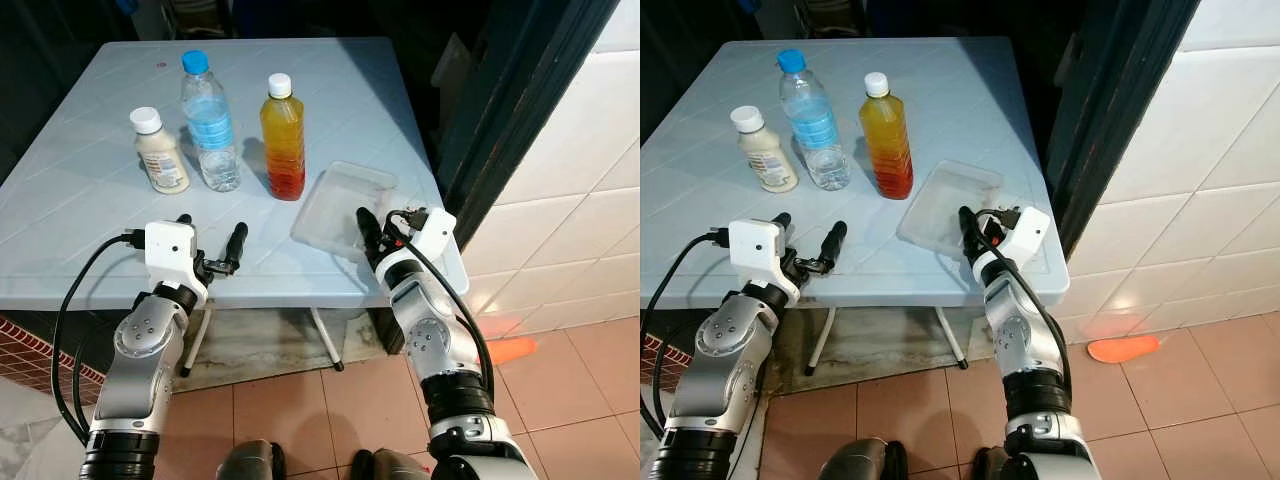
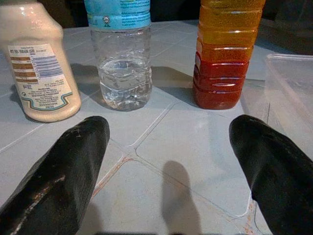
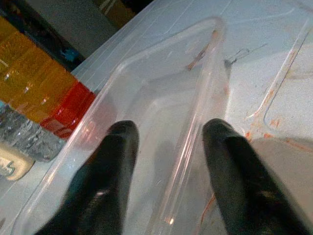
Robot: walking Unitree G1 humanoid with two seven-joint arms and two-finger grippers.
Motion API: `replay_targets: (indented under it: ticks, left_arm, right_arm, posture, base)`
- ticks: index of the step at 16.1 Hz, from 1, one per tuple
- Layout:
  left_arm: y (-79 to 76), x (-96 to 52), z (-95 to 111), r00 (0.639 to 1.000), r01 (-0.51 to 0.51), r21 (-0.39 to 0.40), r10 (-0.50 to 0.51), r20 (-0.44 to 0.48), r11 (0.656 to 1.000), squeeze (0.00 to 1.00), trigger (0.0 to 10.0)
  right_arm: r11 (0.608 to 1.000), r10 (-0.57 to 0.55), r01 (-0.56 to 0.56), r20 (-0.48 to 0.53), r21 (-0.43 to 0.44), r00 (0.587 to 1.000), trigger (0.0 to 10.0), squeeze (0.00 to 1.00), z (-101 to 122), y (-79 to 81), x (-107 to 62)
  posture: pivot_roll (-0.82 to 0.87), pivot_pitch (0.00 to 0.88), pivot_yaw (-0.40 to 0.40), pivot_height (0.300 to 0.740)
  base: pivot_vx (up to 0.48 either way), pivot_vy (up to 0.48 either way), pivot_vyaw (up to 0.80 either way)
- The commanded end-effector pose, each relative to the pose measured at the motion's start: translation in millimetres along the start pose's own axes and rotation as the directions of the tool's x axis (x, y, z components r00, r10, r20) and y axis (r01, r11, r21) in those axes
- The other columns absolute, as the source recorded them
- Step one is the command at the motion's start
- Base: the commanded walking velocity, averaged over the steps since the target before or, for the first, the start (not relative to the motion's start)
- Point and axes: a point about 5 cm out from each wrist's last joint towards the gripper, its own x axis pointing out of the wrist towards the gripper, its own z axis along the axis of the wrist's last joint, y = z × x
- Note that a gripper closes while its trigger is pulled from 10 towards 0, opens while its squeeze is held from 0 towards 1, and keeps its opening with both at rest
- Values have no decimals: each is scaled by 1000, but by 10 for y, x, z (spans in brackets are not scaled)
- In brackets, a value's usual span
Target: Restocking fridge
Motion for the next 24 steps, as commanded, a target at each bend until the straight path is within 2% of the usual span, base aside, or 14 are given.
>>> replay_targets:
  ticks: [1,12,15,16,17,20,22,23,24]
  left_arm:
    - [6,-3,16,1000,11,19,-11,-4,1000,0,10000]
    - [-3,2,13,1000,10,19,-10,-7,1000,0,10000]
    - [-2,3,15,1000,10,21,-10,-6,1000,0,10000]
    - [-2,4,14,1000,10,22,-10,-7,1000,0,10000]
    - [-3,1,8,1000,7,22,-7,-7,1000,0,10000]
    - [2,-14,-38,1000,-17,20,18,-22,1000,0,10000]
    - [4,-31,-106,997,-63,18,63,-41,998,0,10000]
    - [4,-34,-110,997,-70,21,70,-41,997,0,10000]
    - [3,-35,-114,996,-84,7,84,-37,996,0,10000]
  right_arm:
    - [999,-18,19,-18,39,1000,0,0,-58,43,32]
    - [999,-39,39,1,24,999,0,0,-22,9,41]
    - [999,-41,41,0,20,999,627,0,-24,-1,30]
    - [999,-38,38,-1,9,999,8000,0,-24,-6,17]
    - [999,-30,30,-6,-25,1000,10000,0,-23,-4,-1]
    - [997,-6,5,-11,-72,1000,10000,0,12,33,-56]
    - [981,-64,59,-24,-183,998,10000,0,35,-9,-120]
    - [977,-74,67,-26,-205,997,10000,0,35,-17,-127]
    - [979,-33,30,-12,-202,999,10000,0,52,1,-143]
  posture:
    - [99,84,37,740]
    - [100,84,35,740]
    - [98,82,36,740]
    - [98,78,35,740]
    - [99,69,31,740]
    - [95,54,24,740]
    - [84,46,13,740]
    - [83,45,12,740]
    - [79,44,8,740]
  base:
    - [0,0,0]
    - [0,0,0]
    - [0,0,0]
    - [0,0,0]
    - [0,0,0]
    - [0,0,0]
    - [0,0,0]
    - [0,0,0]
    - [0,0,0]
